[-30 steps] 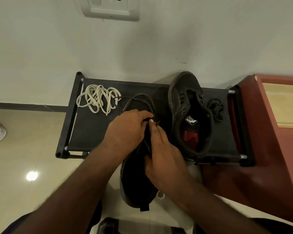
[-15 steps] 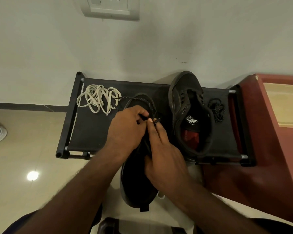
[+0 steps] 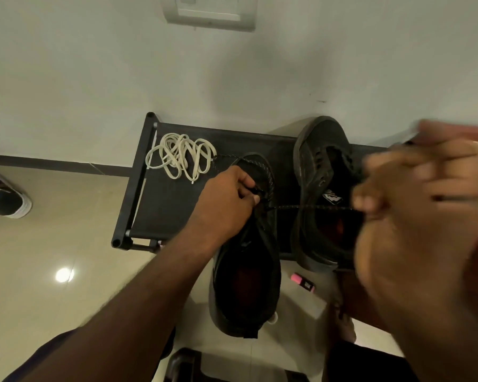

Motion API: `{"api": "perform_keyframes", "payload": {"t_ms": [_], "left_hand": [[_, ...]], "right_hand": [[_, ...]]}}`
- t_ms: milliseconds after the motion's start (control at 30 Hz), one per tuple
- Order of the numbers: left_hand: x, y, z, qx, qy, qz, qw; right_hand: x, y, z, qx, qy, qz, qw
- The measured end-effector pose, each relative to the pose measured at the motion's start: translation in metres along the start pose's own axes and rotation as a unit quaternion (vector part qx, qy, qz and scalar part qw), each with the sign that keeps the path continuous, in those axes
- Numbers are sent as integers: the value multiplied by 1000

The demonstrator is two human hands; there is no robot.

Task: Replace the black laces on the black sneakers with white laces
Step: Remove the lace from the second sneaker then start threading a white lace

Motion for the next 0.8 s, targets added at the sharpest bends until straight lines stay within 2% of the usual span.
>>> {"api": "perform_keyframes", "payload": {"t_ms": [67,133,233,300,367,433,467,700,800], "left_hand": [[0,0,0,5,6,9,1000],[1,-1,-1,5,6,11,1000],[1,-1,0,5,13,14,1000],[1,-1,2,22,47,19,998],[2,-1,5,41,79,19,996],[2,-1,7,48,96,25,994],[2,-2,7,50,100,32,993],[2,0,10,95,179,46,978],[6,0,11,83,171,20,982]], "right_hand": [[-14,11,-5,-16,-44,52,998],[-14,8,-11,-62,-148,61,985],[0,-13,-5,-103,-320,-31,941],[10,-25,9,-54,-438,-118,890],[15,-32,27,20,-565,-190,803],[19,-37,40,57,-642,-234,728],[21,-38,44,66,-660,-241,709],[22,-42,68,46,-697,-245,673],[22,-45,73,42,-687,-250,681]]}}
Point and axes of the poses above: each hand's wrist, its own y-axis towards the middle knuckle, its own x-axis out of the palm, z = x × y, the point moved 1 cm from there along y, towards the middle knuckle, and after that the axes turned 14 degrees about x, right-handed, at the moved point
